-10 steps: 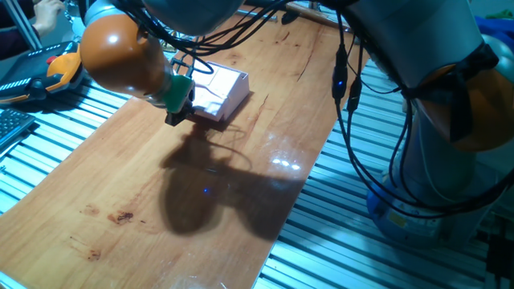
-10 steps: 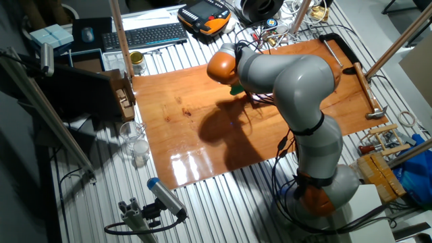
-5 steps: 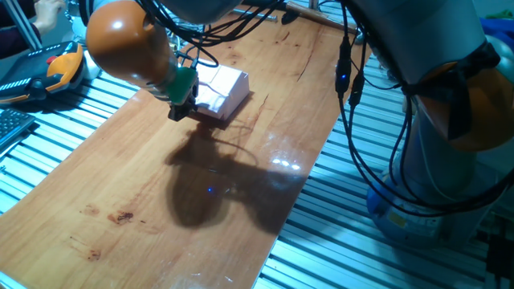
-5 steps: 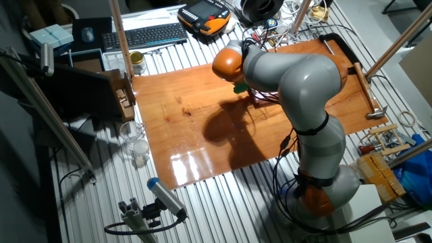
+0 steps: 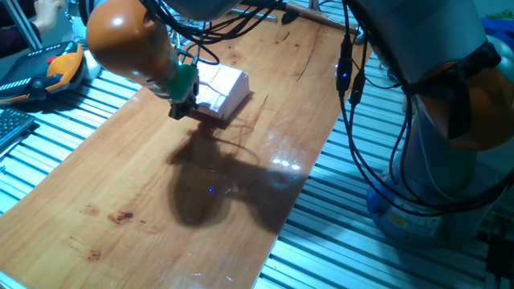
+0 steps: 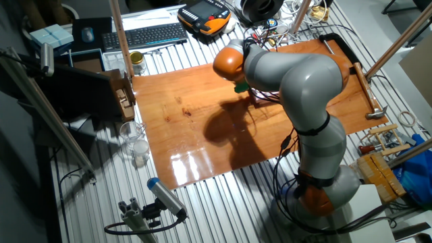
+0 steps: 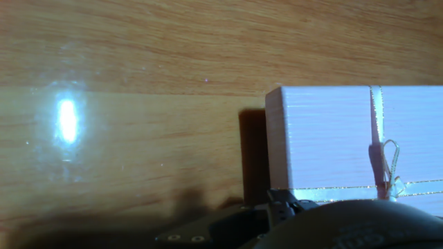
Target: Slide the outer casing onto the gift box
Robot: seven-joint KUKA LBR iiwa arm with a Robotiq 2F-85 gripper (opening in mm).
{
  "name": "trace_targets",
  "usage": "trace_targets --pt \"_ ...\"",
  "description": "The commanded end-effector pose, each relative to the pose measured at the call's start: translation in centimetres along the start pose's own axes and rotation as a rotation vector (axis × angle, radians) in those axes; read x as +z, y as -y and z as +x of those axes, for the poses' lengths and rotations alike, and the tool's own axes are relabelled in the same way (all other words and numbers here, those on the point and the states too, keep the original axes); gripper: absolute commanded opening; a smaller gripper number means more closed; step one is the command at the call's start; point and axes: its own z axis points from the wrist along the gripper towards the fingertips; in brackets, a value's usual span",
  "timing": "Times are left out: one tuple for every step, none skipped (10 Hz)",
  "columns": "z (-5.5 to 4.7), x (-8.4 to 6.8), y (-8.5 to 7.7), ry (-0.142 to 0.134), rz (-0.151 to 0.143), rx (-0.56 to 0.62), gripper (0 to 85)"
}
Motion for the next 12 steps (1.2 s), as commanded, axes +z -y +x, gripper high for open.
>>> trace_targets --pt "0.0 0.0 0.0 -0.003 -0.006 0.001 0.0" --pt "-0.1 -0.1 -0.1 -0.015 -0.029 0.01 0.0" --pt "-0.4 -0.2 -0.3 -0.024 -0.048 0.017 0.0" --pt "-0.7 -0.4 -0.6 -0.024 -0.048 0.02 0.0" --pt "-0.9 -0.6 -0.8 -0.026 -0.049 0.021 0.0" --pt "-1.1 -0.5 -1.1 -0.026 -0.054 0.022 0.0" --pt "-1.2 -0.3 -1.4 -0.024 -0.054 0.022 0.0" --pt "-1.2 0.1 -1.7 -0.02 -0.06 0.024 0.0" --pt "-1.2 0.6 -2.1 -0.016 -0.062 0.026 0.0" --pt "-1.2 1.0 -2.3 -0.013 -0.062 0.026 0.0" --pt "-1.1 1.1 -2.3 -0.011 -0.058 0.021 0.0" --pt "-1.0 1.1 -2.2 -0.011 -0.058 0.018 0.0"
